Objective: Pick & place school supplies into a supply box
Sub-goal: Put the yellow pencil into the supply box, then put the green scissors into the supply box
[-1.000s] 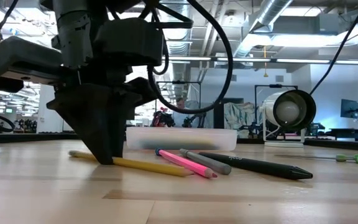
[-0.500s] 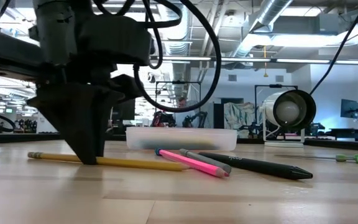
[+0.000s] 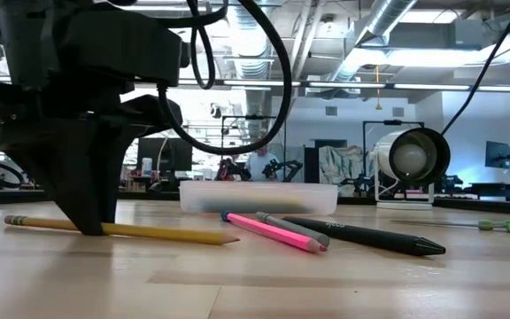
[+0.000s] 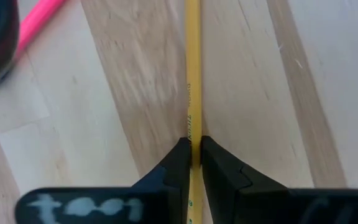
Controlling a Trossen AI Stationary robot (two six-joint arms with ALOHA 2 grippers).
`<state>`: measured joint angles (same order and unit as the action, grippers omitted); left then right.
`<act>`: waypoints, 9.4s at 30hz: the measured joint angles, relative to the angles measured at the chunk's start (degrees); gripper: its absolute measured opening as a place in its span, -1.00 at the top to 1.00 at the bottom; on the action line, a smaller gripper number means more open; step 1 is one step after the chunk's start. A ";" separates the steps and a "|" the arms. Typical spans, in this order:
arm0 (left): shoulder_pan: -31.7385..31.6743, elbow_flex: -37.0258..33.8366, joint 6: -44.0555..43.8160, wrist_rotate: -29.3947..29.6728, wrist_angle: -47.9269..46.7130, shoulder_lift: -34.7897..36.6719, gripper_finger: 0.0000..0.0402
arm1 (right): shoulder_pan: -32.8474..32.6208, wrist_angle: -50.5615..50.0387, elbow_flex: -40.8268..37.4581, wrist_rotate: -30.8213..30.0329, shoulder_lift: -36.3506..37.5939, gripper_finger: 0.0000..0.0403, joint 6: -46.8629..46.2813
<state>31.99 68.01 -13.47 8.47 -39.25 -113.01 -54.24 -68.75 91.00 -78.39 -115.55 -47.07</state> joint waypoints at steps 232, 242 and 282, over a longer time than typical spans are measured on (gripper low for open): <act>34.48 8.72 -33.65 72.99 -24.12 -1.40 0.28 | 3.07 -2.61 -1.05 18.17 0.00 0.46 -5.55; 30.38 1.50 -68.14 81.66 -38.67 -1.40 0.28 | 1.49 -2.38 -11.13 13.88 0.00 0.46 -19.04; 19.60 17.73 38.33 24.78 32.95 -1.44 0.28 | 1.87 44.39 -1.62 18.88 0.37 0.46 45.81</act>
<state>51.59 85.73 24.87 33.25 -6.31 -114.45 -52.36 -24.36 89.38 -59.51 -115.18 -1.26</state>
